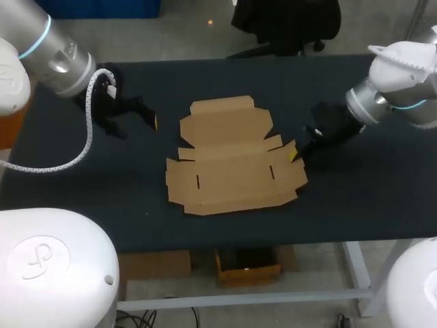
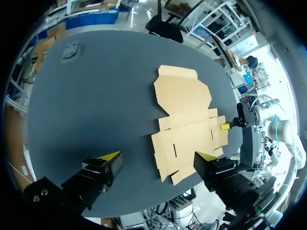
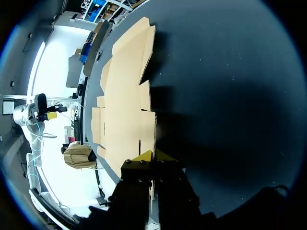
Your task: Assemble the packaging by folding the flat box into shape, placing the metal phone stand inside, and closing the box properly
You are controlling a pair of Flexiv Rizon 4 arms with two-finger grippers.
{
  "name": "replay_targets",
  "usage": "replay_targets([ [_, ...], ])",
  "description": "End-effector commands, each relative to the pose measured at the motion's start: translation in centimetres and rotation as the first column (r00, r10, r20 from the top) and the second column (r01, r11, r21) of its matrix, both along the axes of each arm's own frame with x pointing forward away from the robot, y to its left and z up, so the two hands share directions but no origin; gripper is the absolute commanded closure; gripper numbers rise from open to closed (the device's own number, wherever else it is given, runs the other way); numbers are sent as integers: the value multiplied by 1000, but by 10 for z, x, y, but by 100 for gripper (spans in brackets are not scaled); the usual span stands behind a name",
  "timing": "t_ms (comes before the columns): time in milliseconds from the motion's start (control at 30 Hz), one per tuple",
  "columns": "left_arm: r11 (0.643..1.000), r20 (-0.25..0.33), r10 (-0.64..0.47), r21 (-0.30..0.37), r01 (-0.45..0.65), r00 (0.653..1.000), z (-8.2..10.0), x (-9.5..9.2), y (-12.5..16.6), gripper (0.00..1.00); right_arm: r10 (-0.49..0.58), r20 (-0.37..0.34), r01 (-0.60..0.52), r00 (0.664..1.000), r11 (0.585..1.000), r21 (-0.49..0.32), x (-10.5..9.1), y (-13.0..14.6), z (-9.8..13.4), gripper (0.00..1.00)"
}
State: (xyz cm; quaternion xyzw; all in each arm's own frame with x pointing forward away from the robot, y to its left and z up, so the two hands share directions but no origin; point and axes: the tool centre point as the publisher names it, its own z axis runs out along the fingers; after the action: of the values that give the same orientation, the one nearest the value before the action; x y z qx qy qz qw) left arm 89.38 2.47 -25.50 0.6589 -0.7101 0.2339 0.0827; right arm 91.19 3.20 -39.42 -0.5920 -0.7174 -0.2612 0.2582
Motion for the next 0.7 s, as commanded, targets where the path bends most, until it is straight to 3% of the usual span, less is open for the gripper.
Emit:
replay_targets([
  [33,1000,0,3,5,-3,1000,1,-1,0,0,0,1,0,1000,1000,7,-2,0,-1,100],
  [700,1000,1,1,0,-1,1000,1,-4,1,0,-32,-16,32,999,999,15,-10,-2,-4,100],
])
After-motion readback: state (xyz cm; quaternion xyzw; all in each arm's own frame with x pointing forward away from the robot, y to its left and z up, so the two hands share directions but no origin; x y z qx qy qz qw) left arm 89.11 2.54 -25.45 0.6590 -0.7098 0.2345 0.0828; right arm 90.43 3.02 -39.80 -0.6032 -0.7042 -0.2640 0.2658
